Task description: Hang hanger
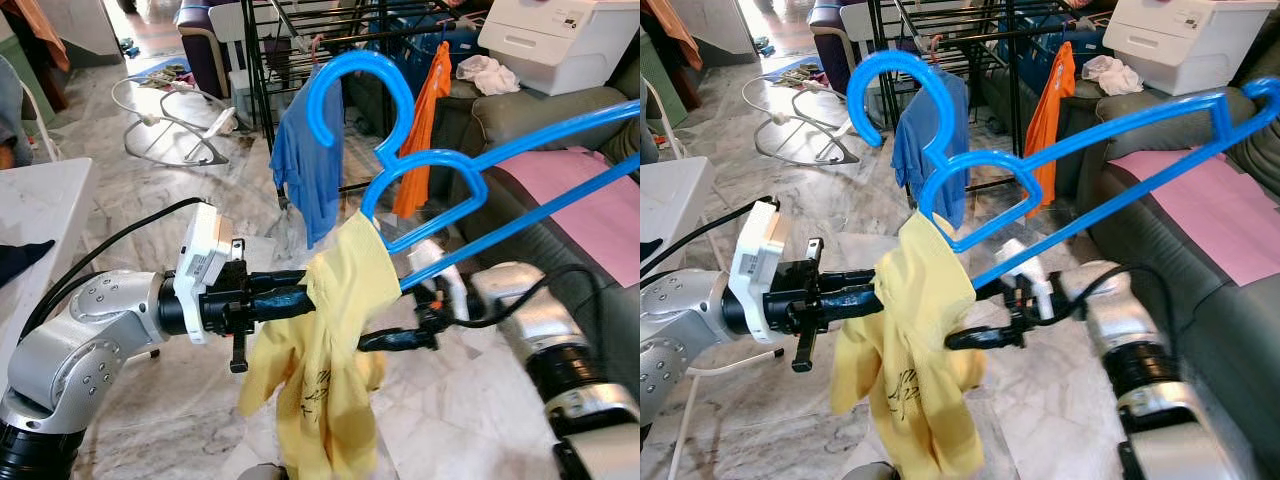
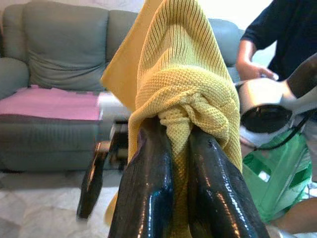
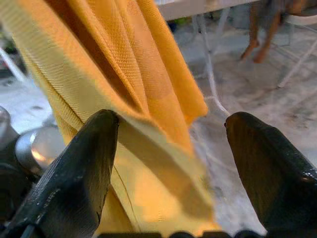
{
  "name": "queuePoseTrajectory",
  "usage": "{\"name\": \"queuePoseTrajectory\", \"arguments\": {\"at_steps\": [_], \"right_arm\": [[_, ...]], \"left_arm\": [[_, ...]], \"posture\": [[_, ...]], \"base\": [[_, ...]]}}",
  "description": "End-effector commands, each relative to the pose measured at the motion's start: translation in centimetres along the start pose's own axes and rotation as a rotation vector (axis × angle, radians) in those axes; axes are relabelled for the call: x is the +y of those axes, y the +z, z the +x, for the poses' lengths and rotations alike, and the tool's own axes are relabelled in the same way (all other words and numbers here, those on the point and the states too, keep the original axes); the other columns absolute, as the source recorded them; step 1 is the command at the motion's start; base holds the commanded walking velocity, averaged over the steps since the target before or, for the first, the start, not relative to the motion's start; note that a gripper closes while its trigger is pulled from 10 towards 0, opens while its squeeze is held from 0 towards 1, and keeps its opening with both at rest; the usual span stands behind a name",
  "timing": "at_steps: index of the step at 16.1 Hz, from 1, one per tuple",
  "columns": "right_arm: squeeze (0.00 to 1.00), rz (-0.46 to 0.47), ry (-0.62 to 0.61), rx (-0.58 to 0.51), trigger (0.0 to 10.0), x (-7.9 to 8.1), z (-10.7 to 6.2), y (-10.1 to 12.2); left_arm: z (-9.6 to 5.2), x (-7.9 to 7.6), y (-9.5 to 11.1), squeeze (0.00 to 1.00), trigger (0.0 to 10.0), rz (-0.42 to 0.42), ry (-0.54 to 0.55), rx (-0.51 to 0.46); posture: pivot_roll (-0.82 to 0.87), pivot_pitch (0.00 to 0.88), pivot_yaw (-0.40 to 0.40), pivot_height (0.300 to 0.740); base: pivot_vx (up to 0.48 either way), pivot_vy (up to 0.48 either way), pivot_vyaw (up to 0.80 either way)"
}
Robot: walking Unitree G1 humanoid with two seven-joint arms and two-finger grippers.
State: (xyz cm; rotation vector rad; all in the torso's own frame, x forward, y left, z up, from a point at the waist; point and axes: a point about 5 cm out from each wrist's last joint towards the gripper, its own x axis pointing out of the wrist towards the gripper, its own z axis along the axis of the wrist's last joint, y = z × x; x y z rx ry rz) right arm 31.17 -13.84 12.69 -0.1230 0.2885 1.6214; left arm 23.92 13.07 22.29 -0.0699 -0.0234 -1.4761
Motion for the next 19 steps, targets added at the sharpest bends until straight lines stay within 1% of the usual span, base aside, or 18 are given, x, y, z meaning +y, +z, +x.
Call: {"name": "queuePoseTrajectory", "arguments": {"at_steps": [1, 2, 4, 5, 8, 9, 11, 13, 16, 19], "right_arm": [[0.00, 0.035, 0.034, -0.009, 9.8, 0.3, 0.8, -0.7], [0.00, 0.050, 0.047, -0.018, 0.0, 0.4, 1.5, -1.0], [0.00, 0.075, 0.083, -0.005, 0.0, 1.2, 2.2, -1.9], [0.00, 0.087, 0.080, 0.006, 0.0, 1.3, 1.9, -2.3], [0.00, 0.126, 0.056, 0.065, 0.0, 2.1, -0.4, -3.8], [0.00, 0.130, 0.052, 0.068, 0.0, 2.2, -0.7, -3.9], [0.00, 0.156, 0.022, 0.086, 0.0, 2.8, -2.1, -4.5], [0.00, 0.170, -0.013, 0.097, 0.0, 3.2, -2.9, -5.0], [0.00, 0.169, -0.110, 0.075, 0.0, 2.9, -3.3, -5.2], [0.00, 0.154, -0.156, 0.062, 0.0, 2.6, -3.2, -5.0]], "left_arm": [[0.4, -0.3, 1.5, 0.00, 0.0, 0.060, -0.028, -0.030], [0.4, -0.3, 1.6, 0.00, 0.0, 0.063, -0.028, -0.030], [0.2, -0.4, 1.7, 0.00, 0.0, 0.065, -0.022, -0.023], [0.0, -0.4, 1.7, 0.00, 0.0, 0.063, -0.017, -0.019], [-0.5, -0.3, 1.4, 0.00, 0.0, 0.054, 0.006, -0.007], [-0.5, -0.3, 1.4, 0.00, 0.0, 0.053, 0.008, -0.007], [-0.6, 0.0, 1.3, 0.00, 0.0, 0.052, 0.017, -0.005], [-0.7, 0.2, 1.2, 0.00, 0.0, 0.054, 0.023, -0.004], [-0.8, 0.5, 1.2, 0.00, 0.0, 0.057, 0.033, -0.007], [-0.8, 0.6, 1.1, 0.00, 0.0, 0.061, 0.045, -0.010]], "posture": [[0.04, 0.030, 0.039, 0.740], [0.04, 0.030, 0.038, 0.740], [0.06, 0.030, 0.035, 0.740], [0.06, 0.030, 0.035, 0.740], [0.06, 0.031, 0.030, 0.740], [0.06, 0.031, 0.030, 0.740], [0.03, 0.037, 0.030, 0.740], [0.02, 0.036, 0.033, 0.740], [0.02, 0.036, 0.036, 0.740], [0.02, 0.031, 0.033, 0.740]], "base": [[0.000, 0.000, 0.00], [0.000, 0.000, 0.00], [0.000, 0.000, 0.00], [0.000, 0.000, 0.00], [0.000, 0.000, 0.00], [0.000, 0.000, 0.00], [0.000, 0.000, 0.00], [0.000, 0.000, 0.00], [0.000, 0.000, 0.00], [0.000, 0.000, 0.00]]}}
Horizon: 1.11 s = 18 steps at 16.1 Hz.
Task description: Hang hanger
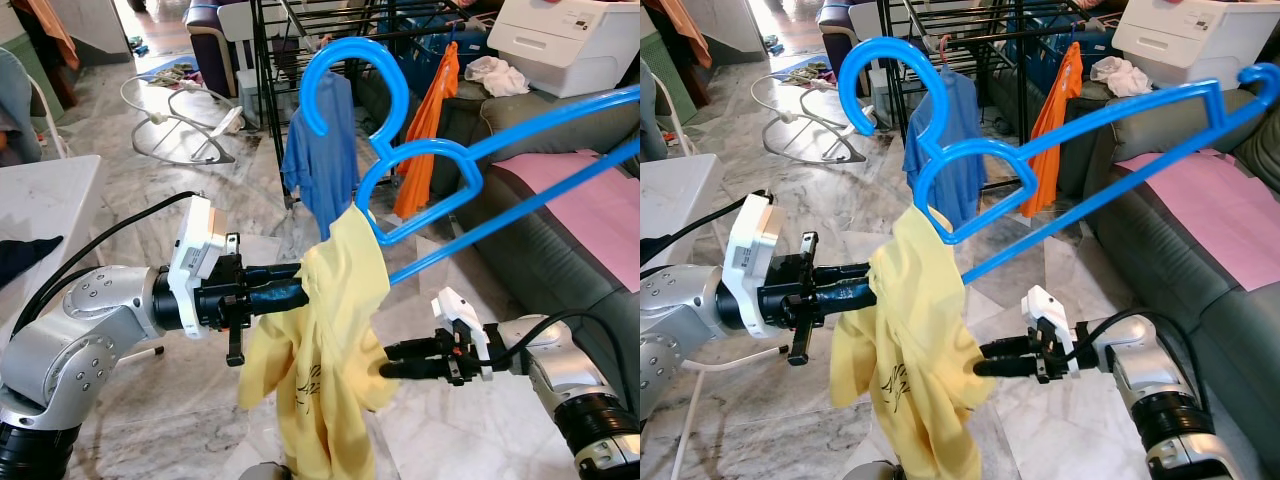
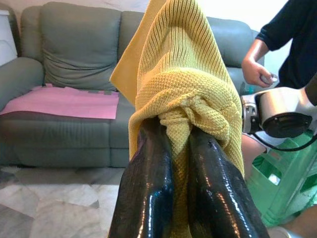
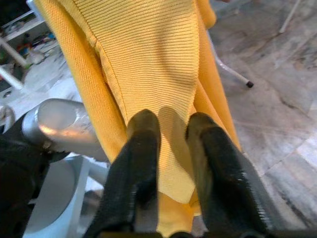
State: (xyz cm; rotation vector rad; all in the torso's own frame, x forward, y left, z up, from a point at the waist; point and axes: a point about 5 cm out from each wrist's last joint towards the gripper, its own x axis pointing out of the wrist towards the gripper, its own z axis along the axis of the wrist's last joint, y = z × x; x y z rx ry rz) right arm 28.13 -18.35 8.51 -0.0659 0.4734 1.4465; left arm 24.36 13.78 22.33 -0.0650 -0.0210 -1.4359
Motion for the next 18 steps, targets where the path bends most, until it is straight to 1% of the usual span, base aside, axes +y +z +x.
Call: {"name": "queuePoseTrajectory", "arguments": {"at_steps": [1, 4, 8, 12, 13, 15, 16, 17, 18], "right_arm": [[0.00, -0.031, -0.027, -0.022, 0.0, -0.3, -0.2, 0.6], [0.00, -0.048, -0.064, -0.032, 0.0, -0.7, -0.5, 1.2], [0.00, -0.048, -0.075, -0.032, 0.0, -0.8, -0.5, 1.1], [0.00, -0.051, -0.103, -0.026, 0.0, -0.9, -0.6, 0.9], [0.00, -0.058, -0.124, -0.017, 0.0, -1.1, -0.7, 0.9], [0.00, -0.110, -0.253, 0.014, 0.0, -2.1, -1.2, 1.0], [0.00, -0.147, -0.373, 0.042, 0.0, -2.9, -1.6, 1.2], [0.00, -0.225, -0.636, 0.083, 0.0, -4.7, -3.2, 2.4], [0.00, -0.256, -0.701, 0.090, 0.0, -5.1, -3.7, 2.9]], "left_arm": [[-0.1, 0.2, 0.9, 0.00, 0.0, 0.058, 0.009, -0.016], [-0.4, 0.4, 0.7, 0.00, 0.0, 0.059, 0.032, -0.018], [-0.4, 0.7, 0.4, 0.00, 0.0, 0.059, 0.041, -0.019], [-0.7, 1.2, -0.1, 0.00, 0.0, 0.071, 0.094, -0.013], [-0.9, 1.4, -0.3, 0.00, 0.0, 0.085, 0.121, -0.009], [-1.5, 2.1, -0.9, 0.00, 0.0, 0.126, 0.208, 0.007], [-2.1, 2.5, -1.4, 0.00, 0.0, 0.154, 0.258, 0.028], [-3.2, 2.9, -2.5, 0.00, 0.0, 0.179, 0.331, 0.082], [-3.6, 2.9, -2.8, 0.00, 0.0, 0.180, 0.347, 0.096]], "posture": [[0.02, 0.030, 0.032, 0.740], [0.02, 0.030, 0.032, 0.740], [0.01, 0.027, 0.028, 0.740], [0.01, 0.029, 0.026, 0.740], [0.01, 0.029, 0.026, 0.740], [0.01, 0.027, 0.026, 0.740], [0.01, 0.027, 0.026, 0.740], [0.01, 0.027, 0.028, 0.740], [0.01, 0.027, 0.028, 0.740]], "base": [[0.000, 0.000, 0.00], [0.000, 0.000, 0.00], [0.000, 0.000, 0.00], [0.000, 0.000, 0.00], [0.000, 0.000, 0.00], [0.000, 0.000, 0.00], [0.000, 0.000, 0.00], [0.000, 0.000, 0.00], [0.000, 0.000, 0.00]]}}
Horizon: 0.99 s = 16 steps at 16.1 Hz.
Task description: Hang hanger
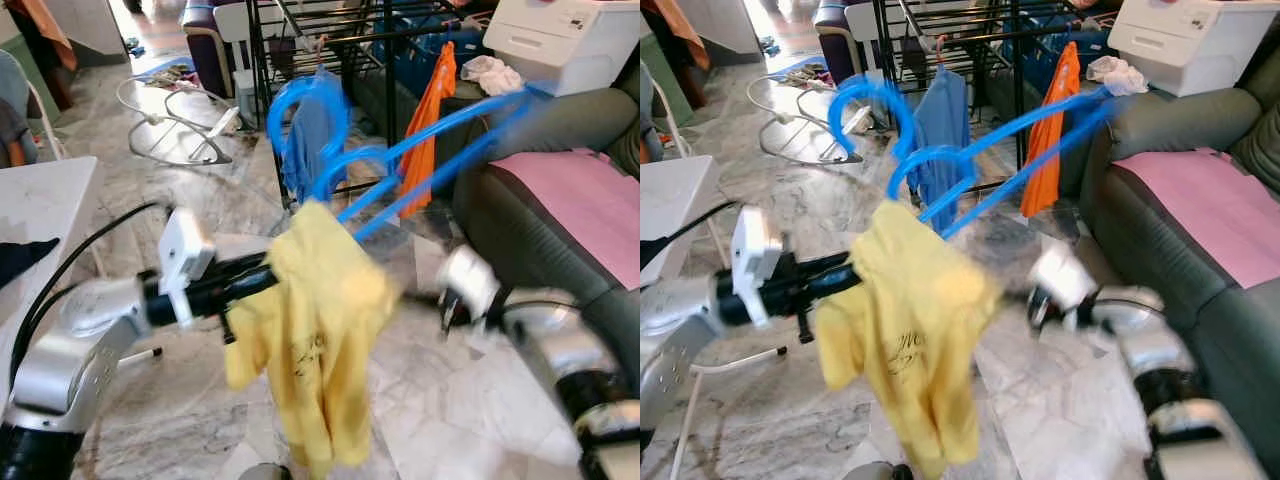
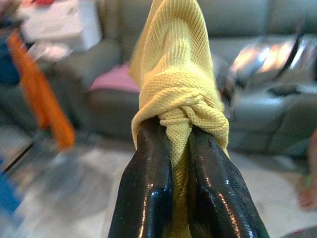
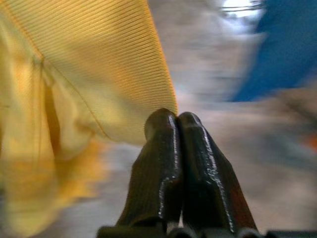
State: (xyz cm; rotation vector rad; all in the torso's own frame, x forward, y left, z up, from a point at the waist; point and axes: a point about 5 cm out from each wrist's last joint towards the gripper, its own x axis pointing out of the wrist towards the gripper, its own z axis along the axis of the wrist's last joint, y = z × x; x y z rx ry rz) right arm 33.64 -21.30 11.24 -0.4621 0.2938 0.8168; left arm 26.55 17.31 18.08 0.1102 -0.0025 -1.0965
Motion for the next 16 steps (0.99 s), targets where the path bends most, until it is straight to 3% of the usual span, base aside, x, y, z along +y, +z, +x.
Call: {"name": "queuePoseTrajectory", "arguments": {"at_steps": [1, 2, 7, 10, 11, 16], "right_arm": [[0.00, -0.071, -0.141, 0.003, 0.0, -1.7, -0.5, 0.9], [0.00, -0.197, -0.310, 0.005, 0.0, -3.6, -1.1, 2.7], [0.00, -0.407, -0.626, -0.066, 0.0, -6.9, -2.7, 6.6], [0.00, -0.525, -0.792, -0.138, 0.0, -8.1, -3.8, 8.7], [0.00, -0.613, -0.874, -0.182, 0.0, -8.5, -4.4, 9.8], [0.00, -0.694, -0.892, -0.254, 0.0, -8.5, -4.4, 11.0]], "left_arm": [[-0.7, 0.5, 0.2, 0.00, 0.0, 0.052, 0.033, 0.002], [-1.1, 0.7, -0.6, 0.00, 0.0, 0.047, 0.053, 0.032], [-1.6, 0.5, -2.4, 0.00, 0.0, 0.038, 0.041, 0.144], [-2.4, 0.2, -4.5, 0.00, 0.0, -0.005, 0.018, 0.294], [-3.0, -0.4, -5.8, 0.00, 0.0, -0.022, -0.018, 0.391], [-3.2, -0.9, -6.6, 0.00, 0.0, -0.019, -0.101, 0.474]], "posture": [[0.01, 0.027, 0.030, 0.740], [0.00, 0.025, 0.032, 0.740], [0.00, 0.020, 0.034, 0.740], [0.00, 0.018, 0.030, 0.740], [0.00, 0.018, 0.030, 0.740], [-0.01, 0.024, 0.030, 0.740]], "base": [[0.000, 0.000, 0.00], [0.000, 0.000, 0.00], [0.000, 0.000, 0.00], [0.000, 0.000, 0.00], [0.000, 0.000, 0.00], [0.000, 0.000, 0.00]]}}
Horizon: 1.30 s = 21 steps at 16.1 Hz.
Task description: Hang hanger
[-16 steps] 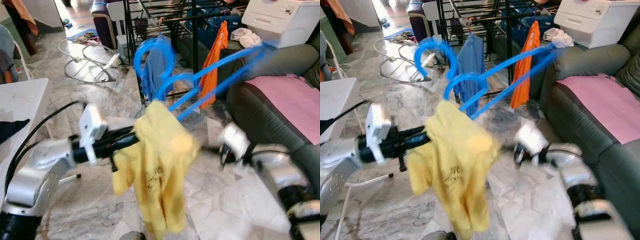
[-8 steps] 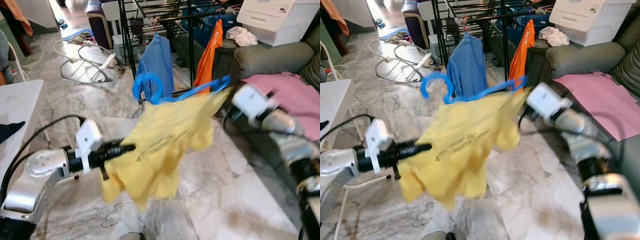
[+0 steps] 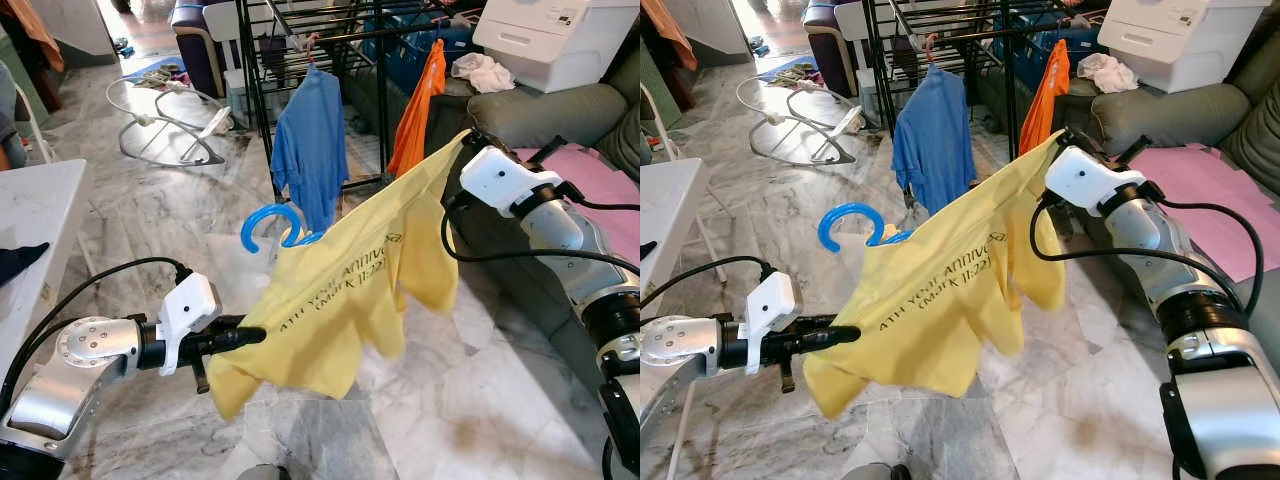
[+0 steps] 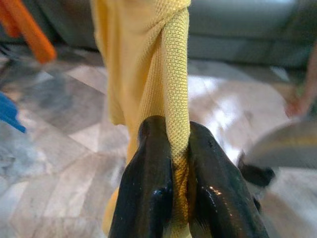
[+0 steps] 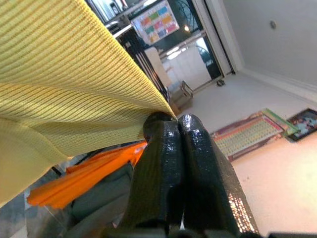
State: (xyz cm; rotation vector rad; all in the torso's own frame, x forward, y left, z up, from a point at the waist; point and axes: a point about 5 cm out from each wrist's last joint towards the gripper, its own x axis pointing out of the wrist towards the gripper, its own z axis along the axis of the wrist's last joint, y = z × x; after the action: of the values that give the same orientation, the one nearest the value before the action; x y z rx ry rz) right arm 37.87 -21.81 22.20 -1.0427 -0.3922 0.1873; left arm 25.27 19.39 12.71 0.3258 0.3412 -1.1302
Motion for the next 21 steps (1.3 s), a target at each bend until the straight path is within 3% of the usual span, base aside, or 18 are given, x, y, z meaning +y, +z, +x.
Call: {"name": "queuePoseTrajectory", "arguments": {"at_steps": [1, 3, 5, 7, 8, 10, 11, 13, 15, 19, 21], "right_arm": [[0.00, -0.003, -0.114, 0.014, 0.0, -3.1, 0.1, -0.3], [0.00, 0.001, -0.091, 0.032, 0.0, -2.7, -0.1, -0.8], [0.00, 0.005, -0.116, 0.068, 0.0, -2.4, -0.5, -1.5], [0.00, -0.025, -0.146, 0.092, 0.0, -2.0, -0.8, -2.0], [0.00, -0.034, -0.158, 0.099, 0.0, -2.0, -0.8, -2.1], [0.00, -0.047, -0.177, 0.110, 0.0, -2.2, -0.8, -2.2], [0.00, -0.045, -0.180, 0.108, 0.0, -2.2, -0.7, -2.2], [0.00, -0.062, -0.183, 0.104, 0.0, -2.3, -0.6, -2.1], [0.00, -0.087, -0.201, 0.088, 0.0, -3.1, -0.4, -1.9], [0.00, -0.115, -0.203, 0.065, 0.0, -4.0, 0.1, -1.4], [0.00, -0.145, -0.172, 0.024, 0.0, -4.0, 0.6, -0.7]], "left_arm": [[-0.6, -0.3, -1.7, 0.00, 0.0, -0.012, -0.037, 0.114], [-0.9, 1.2, -2.1, 0.00, 0.0, 0.027, 0.087, 0.141], [-1.1, 3.8, -1.3, 0.00, 0.0, 0.036, 0.330, 0.076], [-1.0, 5.0, -0.3, 0.00, 0.0, 0.044, 0.482, -0.037], [-1.0, 5.3, -0.2, 0.00, 0.0, 0.050, 0.520, -0.052], [-0.6, 5.5, 0.0, 0.00, 0.0, -0.019, 0.561, -0.152], [-0.1, 4.6, 0.5, 0.00, 0.0, -0.030, 0.478, -0.227], [0.0, 4.0, 0.3, 0.00, 0.0, -0.039, 0.397, -0.221], [-0.3, 2.7, -0.2, 0.00, 0.0, -0.057, 0.223, -0.179], [-1.0, 0.7, 0.4, 0.00, 0.0, -0.159, -0.032, -0.233], [-1.1, -0.9, -0.3, 0.00, 0.0, -0.204, -0.187, -0.149]], "posture": [[-0.01, 0.024, 0.030, 0.740], [-0.01, 0.027, 0.030, 0.740], [-0.01, 0.027, 0.030, 0.740], [-0.01, 0.028, 0.031, 0.740], [-0.01, 0.031, 0.033, 0.740], [-0.01, 0.032, 0.033, 0.740], [-0.01, 0.032, 0.033, 0.740], [-0.01, 0.032, 0.033, 0.740], [-0.01, 0.035, 0.034, 0.740], [-0.01, 0.035, 0.034, 0.740], [-0.01, 0.036, 0.034, 0.740]], "base": [[0.000, 0.000, 0.00], [0.000, 0.000, 0.00], [0.000, 0.000, 0.00], [0.000, 0.000, 0.00], [0.000, 0.000, 0.00], [0.000, 0.000, 0.00], [0.000, 0.000, 0.00], [0.000, 0.000, 0.00], [0.000, 0.000, 0.00], [0.000, 0.000, 0.00], [0.000, 0.000, 0.00]]}}
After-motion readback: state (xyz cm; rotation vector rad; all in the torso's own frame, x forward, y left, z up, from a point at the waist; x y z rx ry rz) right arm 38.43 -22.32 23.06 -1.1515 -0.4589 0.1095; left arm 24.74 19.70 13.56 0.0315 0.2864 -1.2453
